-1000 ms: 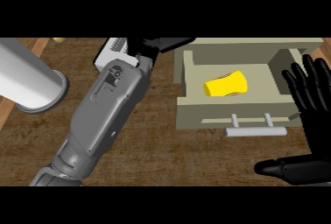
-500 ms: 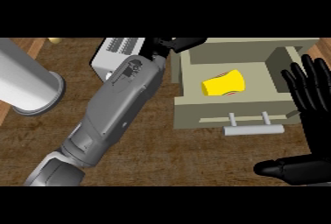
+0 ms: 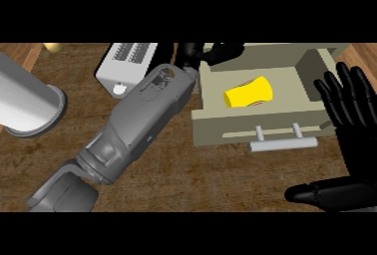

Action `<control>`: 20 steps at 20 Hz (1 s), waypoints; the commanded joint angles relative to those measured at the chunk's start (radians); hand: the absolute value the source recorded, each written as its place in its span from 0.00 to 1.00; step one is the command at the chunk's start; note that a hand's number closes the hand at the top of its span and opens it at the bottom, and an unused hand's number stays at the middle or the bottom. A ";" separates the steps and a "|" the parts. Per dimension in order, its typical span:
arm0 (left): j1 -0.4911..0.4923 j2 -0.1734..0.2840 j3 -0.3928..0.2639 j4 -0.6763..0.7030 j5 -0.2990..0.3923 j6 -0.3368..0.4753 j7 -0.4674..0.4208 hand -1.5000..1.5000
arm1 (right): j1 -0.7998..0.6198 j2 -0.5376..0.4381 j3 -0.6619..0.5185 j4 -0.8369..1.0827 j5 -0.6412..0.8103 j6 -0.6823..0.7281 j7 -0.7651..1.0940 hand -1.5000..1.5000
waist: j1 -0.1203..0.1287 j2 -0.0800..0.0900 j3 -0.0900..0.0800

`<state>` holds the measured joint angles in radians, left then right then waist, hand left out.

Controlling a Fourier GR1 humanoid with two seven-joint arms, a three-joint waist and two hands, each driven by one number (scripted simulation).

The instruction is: Pick up the cup, place it into the drawer and close the drawer

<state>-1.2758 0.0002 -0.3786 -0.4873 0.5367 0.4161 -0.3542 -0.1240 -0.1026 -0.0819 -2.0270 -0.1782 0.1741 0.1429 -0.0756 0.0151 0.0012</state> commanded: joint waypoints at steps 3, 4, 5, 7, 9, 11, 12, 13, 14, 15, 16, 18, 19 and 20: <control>-0.053 0.000 -0.112 0.060 0.063 0.041 0.026 1.00 | -0.009 -0.009 0.000 0.027 -0.009 0.027 -0.027 0.00 | -0.026 0.007 0.001; -0.038 0.000 -0.121 0.059 0.072 0.012 0.017 1.00 | -0.001 0.025 0.042 0.036 0.037 0.000 -0.033 0.00 | -0.012 0.005 0.000; -0.078 0.000 -0.139 0.095 0.044 0.034 0.046 1.00 | -0.001 -0.017 -0.024 0.052 -0.030 0.046 -0.056 0.00 | -0.019 0.007 0.001; -0.035 0.000 -0.191 0.097 0.045 0.043 0.021 1.00 | -0.037 0.002 0.011 0.043 0.001 0.010 -0.015 0.00 | -0.023 0.009 0.001; -0.054 0.000 -0.209 0.112 0.050 0.056 0.033 0.00 | -0.034 -0.004 0.008 0.031 -0.009 0.024 -0.026 0.00 | -0.034 0.011 0.001; -0.048 0.000 -0.253 0.082 0.053 0.079 0.058 0.00 | -0.069 0.005 -0.006 0.034 -0.030 -0.004 0.012 0.00 | -0.023 0.006 0.000; -0.044 0.000 -0.244 0.110 0.059 0.066 0.038 0.00 | -0.038 0.016 0.022 0.056 -0.004 0.020 -0.044 0.00 | -0.024 0.010 0.001; -0.079 0.000 -0.243 0.075 0.088 0.109 0.071 0.00 | -0.033 0.021 0.024 0.067 -0.010 0.028 -0.059 0.00 | -0.043 0.013 0.001; -0.032 0.000 -0.235 0.099 0.092 0.089 0.010 0.00 | -0.024 0.000 0.002 0.022 -0.044 0.039 -0.035 0.00 | -0.045 0.013 0.001; -0.040 0.000 -0.234 0.076 0.114 0.079 0.019 0.00 | -0.066 0.025 0.022 0.093 0.000 0.016 -0.065 0.00 | -0.033 0.015 0.001; -0.041 0.000 -0.221 0.096 0.123 0.064 0.000 0.00 | -0.023 0.010 0.019 0.028 -0.046 0.041 -0.030 0.00 | -0.043 0.013 0.000; -0.058 0.000 -0.203 0.051 0.163 0.077 -0.011 0.00 | -0.027 0.005 0.000 -0.003 -0.071 0.029 0.002 0.00 | -0.039 0.008 0.000; -0.020 0.000 -0.220 0.036 0.176 0.045 -0.039 0.00 | -0.073 -0.009 -0.027 0.064 -0.096 0.044 -0.011 0.00 | -0.036 0.014 0.000; -0.008 0.000 -0.195 0.028 0.187 0.025 -0.082 0.00 | -0.073 -0.013 -0.031 0.036 -0.108 0.036 0.015 0.00 | -0.011 0.006 -0.001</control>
<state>-1.3110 -0.0001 -0.5919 -0.4291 0.6771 0.4748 -0.3686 -0.1724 -0.1015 -0.0898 -1.9884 -0.2437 0.2064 0.1278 -0.1072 0.0254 0.0015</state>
